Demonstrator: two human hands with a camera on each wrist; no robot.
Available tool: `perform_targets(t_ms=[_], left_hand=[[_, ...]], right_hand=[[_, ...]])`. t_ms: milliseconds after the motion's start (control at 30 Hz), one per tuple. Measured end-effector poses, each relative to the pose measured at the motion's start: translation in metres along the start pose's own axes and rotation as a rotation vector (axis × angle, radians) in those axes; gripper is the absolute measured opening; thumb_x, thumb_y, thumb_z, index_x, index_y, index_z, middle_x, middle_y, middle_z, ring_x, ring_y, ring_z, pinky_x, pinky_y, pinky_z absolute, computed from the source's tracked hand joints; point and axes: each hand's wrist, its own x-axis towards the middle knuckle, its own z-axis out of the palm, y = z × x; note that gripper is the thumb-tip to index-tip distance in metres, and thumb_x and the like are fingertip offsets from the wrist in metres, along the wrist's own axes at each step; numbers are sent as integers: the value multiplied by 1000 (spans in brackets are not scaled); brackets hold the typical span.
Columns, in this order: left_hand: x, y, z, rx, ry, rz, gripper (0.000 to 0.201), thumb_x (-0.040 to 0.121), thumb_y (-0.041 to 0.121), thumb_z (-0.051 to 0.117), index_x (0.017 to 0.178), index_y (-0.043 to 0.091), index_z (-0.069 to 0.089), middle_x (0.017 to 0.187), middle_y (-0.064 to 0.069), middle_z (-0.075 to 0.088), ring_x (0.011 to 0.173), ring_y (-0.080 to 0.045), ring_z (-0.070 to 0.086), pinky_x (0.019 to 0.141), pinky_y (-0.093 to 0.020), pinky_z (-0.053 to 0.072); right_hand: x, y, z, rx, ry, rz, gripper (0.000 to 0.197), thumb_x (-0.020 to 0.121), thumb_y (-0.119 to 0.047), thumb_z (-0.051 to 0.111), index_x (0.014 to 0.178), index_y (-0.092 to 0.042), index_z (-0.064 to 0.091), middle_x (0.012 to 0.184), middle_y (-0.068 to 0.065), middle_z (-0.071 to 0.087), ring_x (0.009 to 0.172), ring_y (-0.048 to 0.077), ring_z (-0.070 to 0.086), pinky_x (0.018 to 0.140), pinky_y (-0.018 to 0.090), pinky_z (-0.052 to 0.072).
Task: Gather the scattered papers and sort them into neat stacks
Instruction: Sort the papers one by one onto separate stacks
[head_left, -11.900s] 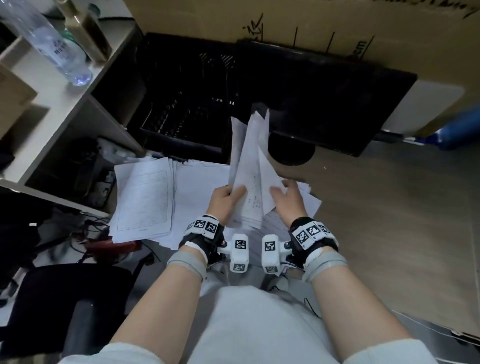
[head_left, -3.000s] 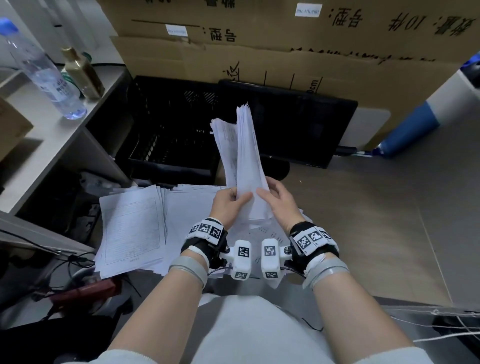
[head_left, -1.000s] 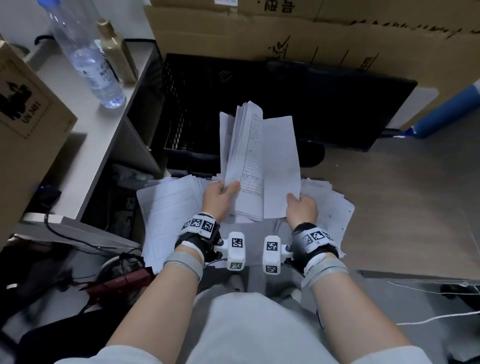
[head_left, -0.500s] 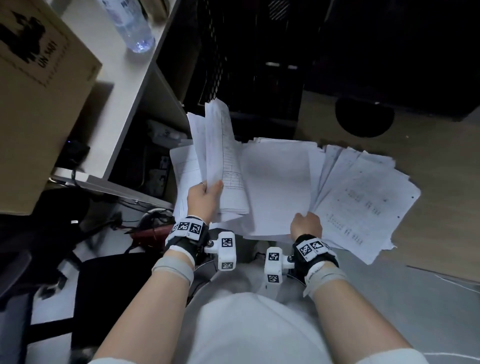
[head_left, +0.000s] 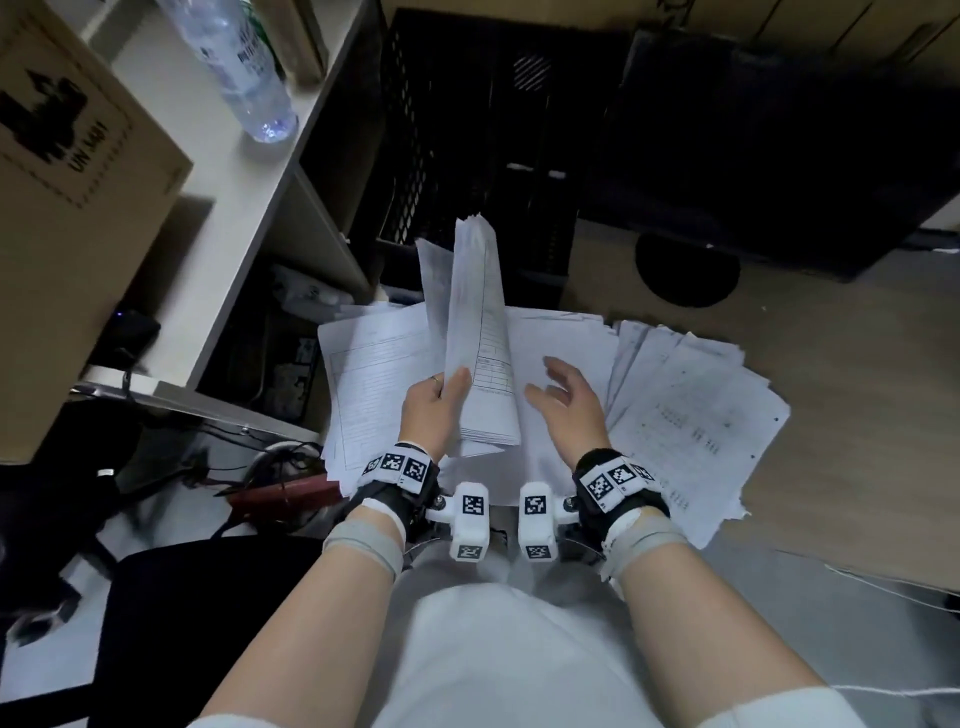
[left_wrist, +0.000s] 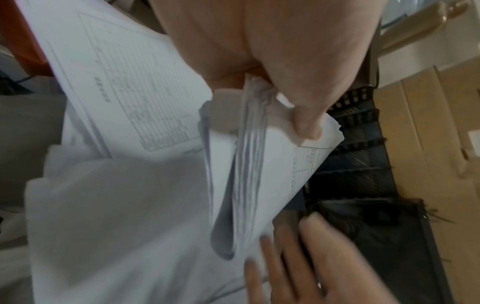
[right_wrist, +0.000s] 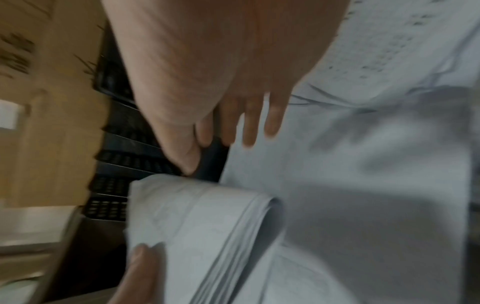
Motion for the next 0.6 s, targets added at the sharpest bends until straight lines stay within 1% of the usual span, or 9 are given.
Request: perform_targets(t_ms=[67, 100, 200, 300, 333, 433, 500, 567, 600], left_hand=[[0, 13, 11, -22, -40, 6, 50, 98, 53, 53, 66, 15, 49, 55, 5, 41, 53, -20, 35, 56, -34, 30], [1, 21, 16, -31, -62, 11, 46, 101, 50, 50, 70, 18, 58, 57, 12, 51, 53, -16, 44, 55, -33, 35], [5, 39, 29, -107, -151, 21, 30, 104, 43, 50, 92, 28, 72, 91, 12, 74, 90, -8, 70, 84, -30, 53], [8, 53, 40, -139, -203, 47, 24, 105, 36, 52, 98, 25, 71, 99, 12, 73, 91, 5, 67, 85, -18, 47], [9, 56, 43, -124, -213, 54, 23, 104, 36, 53, 100, 23, 71, 101, 9, 73, 92, 1, 67, 85, -19, 47], [12, 64, 50, -65, -245, 125, 22, 101, 28, 60, 85, 17, 71, 79, 6, 73, 76, -15, 68, 71, -31, 52], [17, 66, 53, -36, -256, 166, 9, 95, 17, 67, 95, 13, 75, 89, -1, 78, 86, -25, 73, 76, -37, 59], [18, 68, 58, -24, -280, 204, 17, 90, 10, 72, 106, 8, 76, 100, -7, 78, 96, -26, 74, 87, -41, 59], [19, 68, 61, -16, -291, 201, 20, 88, 9, 74, 108, 8, 76, 100, -6, 78, 93, -23, 75, 85, -38, 60]], right_hand=[[-2, -26, -3, 55, -168, -80, 58, 88, -31, 72, 141, -33, 49, 143, -12, 50, 131, 6, 46, 109, 30, 39], [-3, -36, -6, 53, -217, -103, 64, 86, -31, 75, 144, -34, 47, 146, -12, 48, 132, 5, 44, 111, 29, 38], [-7, -48, -16, 29, -297, -138, 90, 79, -28, 83, 152, -31, 31, 149, -13, 40, 133, 3, 43, 110, 23, 37], [-10, -53, -30, 16, -301, -159, 105, 72, -25, 88, 155, -30, 22, 146, -15, 39, 130, 3, 45, 106, 19, 39], [-9, -53, -33, 19, -298, -162, 108, 70, -26, 89, 155, -31, 22, 146, -15, 39, 130, 3, 45, 107, 21, 40], [-6, -56, -43, 11, -267, -149, 110, 69, -28, 89, 155, -31, 20, 145, -13, 42, 127, 2, 48, 103, 20, 43], [-4, -57, -47, -8, -214, -143, 102, 75, -20, 84, 155, -27, 20, 142, -11, 43, 124, 4, 49, 93, 13, 42], [-5, -57, -50, 29, -169, -133, 95, 80, -14, 78, 155, -22, 20, 138, -10, 43, 120, 0, 50, 83, 7, 42], [-4, -56, -52, 57, -158, -126, 95, 81, -16, 79, 154, -22, 19, 137, -12, 42, 117, -5, 50, 82, 6, 43]])
